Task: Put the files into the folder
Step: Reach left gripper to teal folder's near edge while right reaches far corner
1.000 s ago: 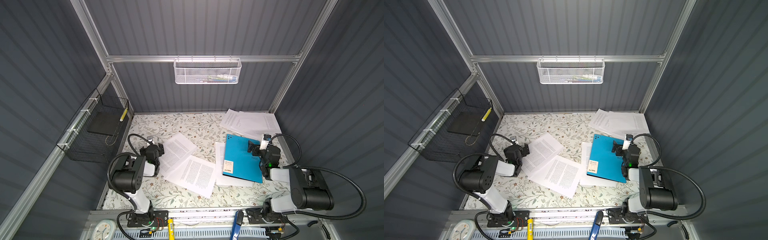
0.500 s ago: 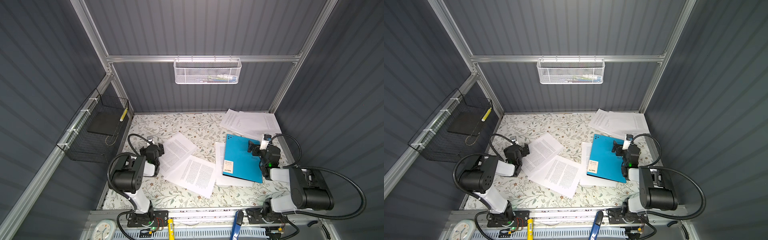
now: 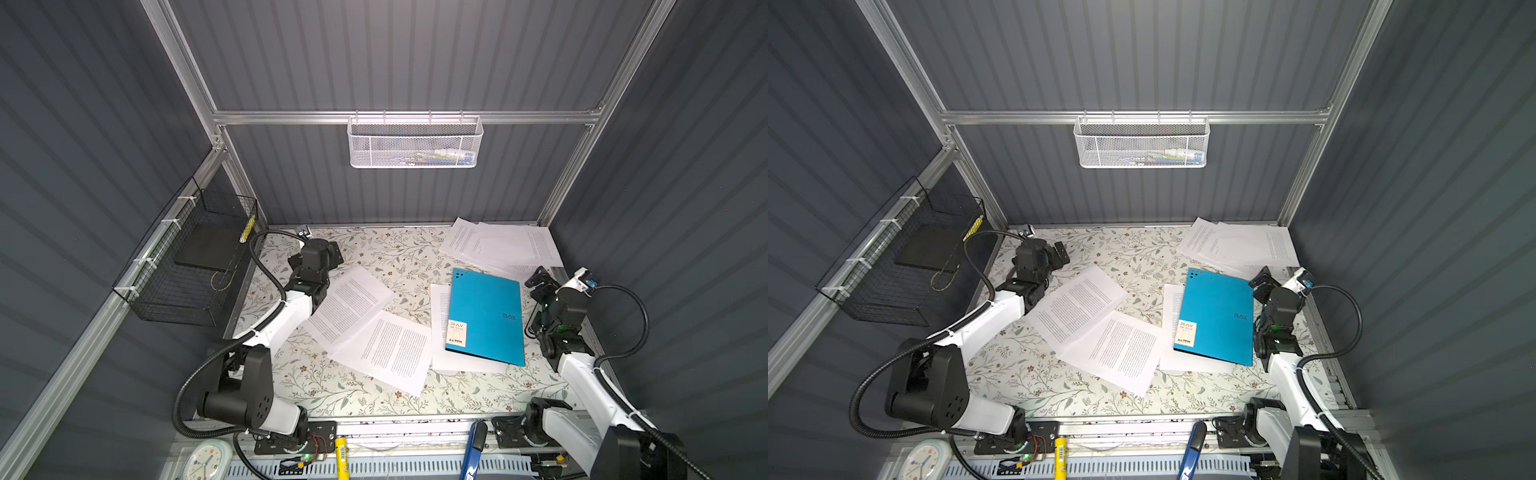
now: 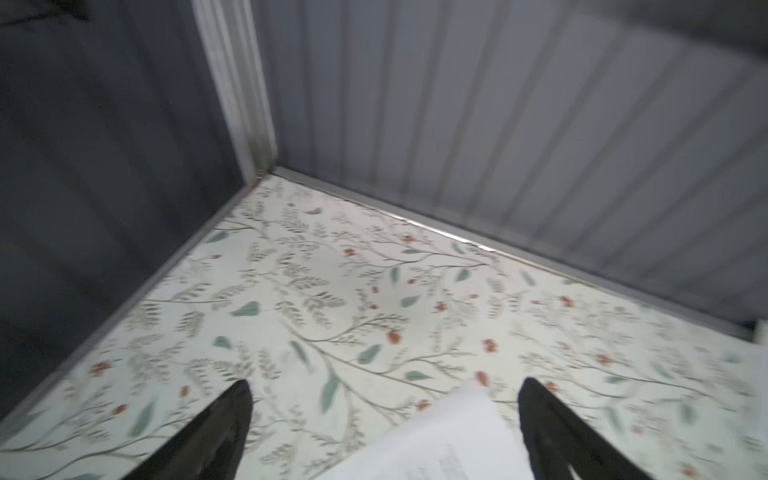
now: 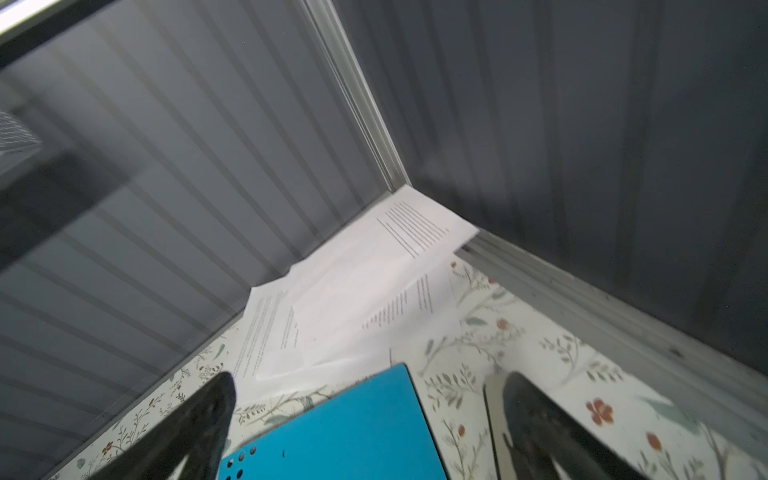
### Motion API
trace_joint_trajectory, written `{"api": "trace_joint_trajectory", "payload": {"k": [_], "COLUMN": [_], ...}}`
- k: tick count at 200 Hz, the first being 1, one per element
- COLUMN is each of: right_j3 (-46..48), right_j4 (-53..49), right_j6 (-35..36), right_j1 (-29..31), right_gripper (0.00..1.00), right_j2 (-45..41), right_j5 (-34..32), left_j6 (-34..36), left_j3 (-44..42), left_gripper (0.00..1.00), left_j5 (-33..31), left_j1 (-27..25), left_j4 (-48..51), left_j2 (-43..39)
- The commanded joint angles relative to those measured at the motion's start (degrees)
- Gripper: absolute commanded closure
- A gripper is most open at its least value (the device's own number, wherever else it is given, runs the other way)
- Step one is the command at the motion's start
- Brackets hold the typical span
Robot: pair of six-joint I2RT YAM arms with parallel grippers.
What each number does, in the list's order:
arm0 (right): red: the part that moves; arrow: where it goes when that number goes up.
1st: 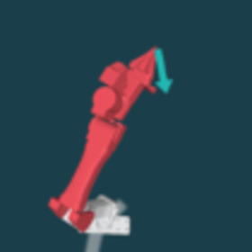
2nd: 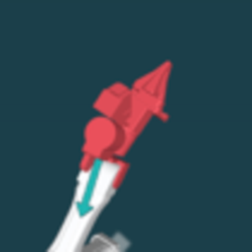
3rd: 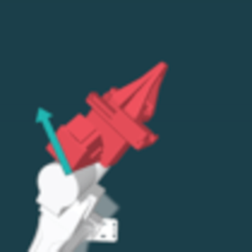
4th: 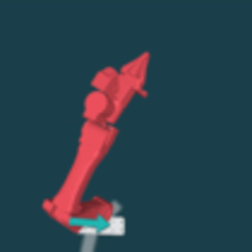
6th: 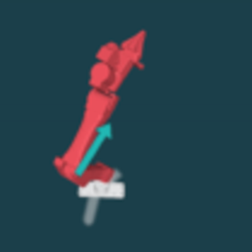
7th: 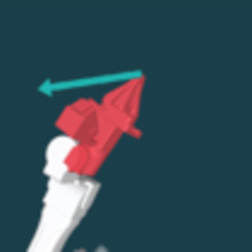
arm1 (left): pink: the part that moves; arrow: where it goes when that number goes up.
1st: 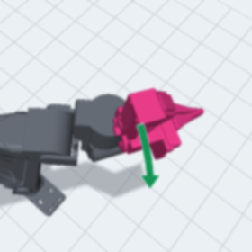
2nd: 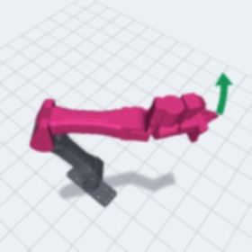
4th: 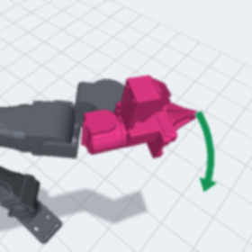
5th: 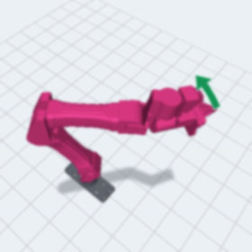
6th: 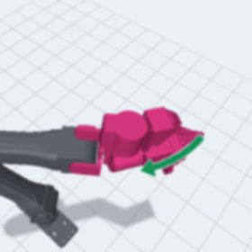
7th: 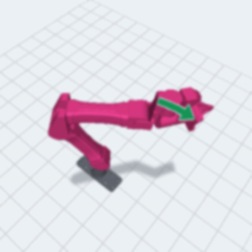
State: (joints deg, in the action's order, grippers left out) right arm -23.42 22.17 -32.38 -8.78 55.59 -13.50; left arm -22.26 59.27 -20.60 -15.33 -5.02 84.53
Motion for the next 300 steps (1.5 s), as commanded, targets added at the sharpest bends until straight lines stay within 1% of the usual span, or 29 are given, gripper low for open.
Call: {"api": "trace_joint_trajectory", "payload": {"k": [1,3,14,25,35,42,53,69,91,107,114,147,183,192,199,211,220,240,261,300], "right_j3": [-2.1,-2.7,-4.5,-4.9,-5.2,-6.0,-6.3,-6.6,-8.8,-12.3,-14.0,-24.3,-30.6,-32.2,-34.1,-37.8,-40.1,-46.0,-48.3,-48.0], "right_j4": [-12.6,-13.6,-16.1,-16.0,-15.0,-16.0,-16.8,-18.8,-22.3,-25.4,-26.5,-35.0,-37.6,-38.5,-40.3,-43.9,-47.5,-55.0,-57.0,-56.2], "right_j6": [-5.5,-4.9,-4.7,-6.0,-7.1,-7.2,-6.3,-4.3,-2.2,-0.1,0.1,-0.6,-1.8,-2.3,-3.1,-4.0,-5.5,-8.3,-10.1,-11.9], "right_j1": [-1.8,-2.2,-3.7,-5.1,-5.9,-6.0,-5.0,-3.2,-0.6,1.9,2.4,2.4,2.4,2.4,2.4,2.4,2.4,2.4,2.6,2.7], "right_gripper": [0.01,0.01,0.01,0.01,0.01,0.01,0.01,0.01,0.01,0.01,0.01,0.01,0.01,0.01,0.01,0.01,0.01,0.01,0.01,0.01], "right_j2": [2.6,3.4,6.7,10.1,12.6,13.6,13.5,11.7,10.5,12.9,14.7,28.6,35.7,37.4,39.1,42.3,44.8,50.0,52.7,53.6], "right_j5": [10.1,12.0,17.6,22.5,27.3,28.9,28.7,24.7,21.6,17.7,17.3,16.5,13.7,13.0,12.1,11.3,9.7,7.1,9.1,10.4], "left_j6": [-5.6,-5.3,-4.4,-4.2,-3.8,-3.6,-3.1,-1.9,-1.4,-1.8,-1.9,-3.0,-3.9,-3.1,-1.8,0.6,1.8,2.5,2.3,1.1], "left_j3": [2.2,2.7,4.2,5.6,6.5,7.3,9.0,12.2,15.5,17.3,17.7,19.8,21.2,21.2,23.8,24.8,24.4,22.6,22.3,22.3], "left_gripper": [0.00,0.00,0.00,0.00,0.00,0.00,0.00,0.00,0.00,0.00,0.00,0.00,0.01,0.02,0.02,0.02,0.02,0.02,0.02,0.02], "left_j5": [24.8,25.6,29.4,32.3,33.7,34.1,34.7,35.9,36.4,36.6,36.8,38.0,39.1,39.1,38.8,35.8,34.8,35.3,36.3,37.1], "left_j1": [-5.9,-6.8,-10.9,-14.7,-18.2,-20.4,-23.6,-27.4,-30.8,-31.9,-32.1,-32.3,-32.5,-32.8,-33.3,-34.2,-34.5,-34.6,-34.6,-34.6], "left_j4": [17.3,17.7,18.8,19.2,18.8,18.7,19.0,20.6,21.7,21.6,21.5,21.1,20.7,21.6,23.1,25.8,26.2,24.8,24.1,23.2], "left_j2": [5.4,6.0,8.2,10.2,11.9,13.0,14.9,18.4,23.0,25.5,26.3,28.7,29.9,30.1,30.2,30.2,29.7,28.8,28.9,29.5]}}
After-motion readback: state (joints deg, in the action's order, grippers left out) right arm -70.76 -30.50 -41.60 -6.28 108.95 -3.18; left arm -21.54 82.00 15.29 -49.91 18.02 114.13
